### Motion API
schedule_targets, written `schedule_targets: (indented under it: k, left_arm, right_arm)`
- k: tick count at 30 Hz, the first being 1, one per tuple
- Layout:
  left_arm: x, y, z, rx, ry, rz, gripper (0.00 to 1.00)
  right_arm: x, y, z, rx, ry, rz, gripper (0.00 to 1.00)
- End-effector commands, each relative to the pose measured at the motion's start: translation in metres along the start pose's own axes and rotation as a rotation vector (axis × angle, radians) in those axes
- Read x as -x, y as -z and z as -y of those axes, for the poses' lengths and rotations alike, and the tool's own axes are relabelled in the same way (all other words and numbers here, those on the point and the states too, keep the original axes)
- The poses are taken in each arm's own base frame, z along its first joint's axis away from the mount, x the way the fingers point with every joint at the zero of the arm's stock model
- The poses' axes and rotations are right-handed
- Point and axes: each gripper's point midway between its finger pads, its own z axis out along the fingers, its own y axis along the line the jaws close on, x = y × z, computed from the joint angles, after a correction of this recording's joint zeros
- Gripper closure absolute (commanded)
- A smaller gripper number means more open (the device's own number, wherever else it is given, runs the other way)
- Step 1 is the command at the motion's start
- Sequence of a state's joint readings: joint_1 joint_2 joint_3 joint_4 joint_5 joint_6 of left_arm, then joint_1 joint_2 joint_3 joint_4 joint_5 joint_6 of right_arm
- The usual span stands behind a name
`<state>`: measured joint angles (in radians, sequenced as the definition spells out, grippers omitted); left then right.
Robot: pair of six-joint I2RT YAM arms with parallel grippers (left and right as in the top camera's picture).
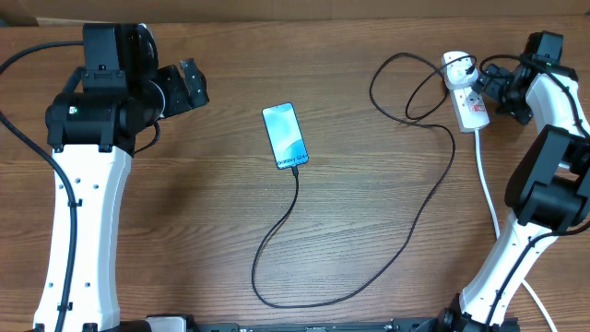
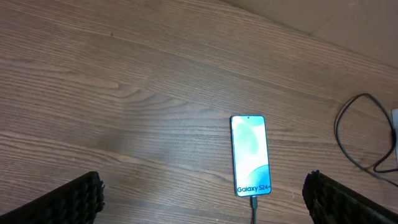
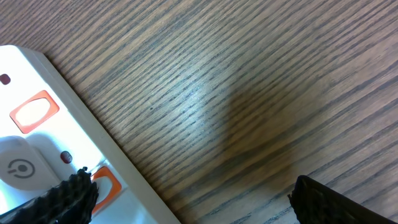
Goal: Plug charger to phone and switch on socket
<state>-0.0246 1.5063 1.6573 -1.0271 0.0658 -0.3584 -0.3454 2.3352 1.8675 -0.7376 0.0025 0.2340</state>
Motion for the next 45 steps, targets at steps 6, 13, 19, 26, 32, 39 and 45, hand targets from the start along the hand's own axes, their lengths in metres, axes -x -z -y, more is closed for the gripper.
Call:
schedule_targets:
  k: [6,13,19,26,32,39,45]
  left_arm:
    - [0.0,-0.002,-0.002,0.015,-0.023,-0.001,0.0]
    - [0.0,-0.002,-0.002,0.015,-0.023,-0.001,0.0]
    - [0.0,-0.002,-0.002,0.015,-0.023,-0.001,0.0]
    - [0.0,-0.002,-0.002,0.015,-0.023,-0.001,0.01]
    - [0.0,-0.002,-0.002,0.014,-0.023,-0.001,0.0]
    - [0.0,-0.002,-0.002,0.015,-0.023,-0.001,0.0]
    - [0.0,-0.002,-0.002,0.015,-0.023,-0.001,0.0]
  right_arm:
    - [-0.025,-0.013,-0.022,0.095,0.076,-0.09,0.0]
    - [-0.015,0.004,-0.022,0.1,0.048,-0.064,0.0]
    - [0.027,0.101,-0.025,0.142,-0.03,0.094,0.0]
    - [0.01,0.225,-0.023,0.162,-0.071,0.141,0.0]
    - [-0.042,0.311,-0.014,0.165,-0.142,0.11,0.0]
    - [-0.094,0.381,-0.029,0.234,-0.054,0.16,0.0]
    - [-0.161,0.406,-0.046,0.311,0.084,0.169,0.0]
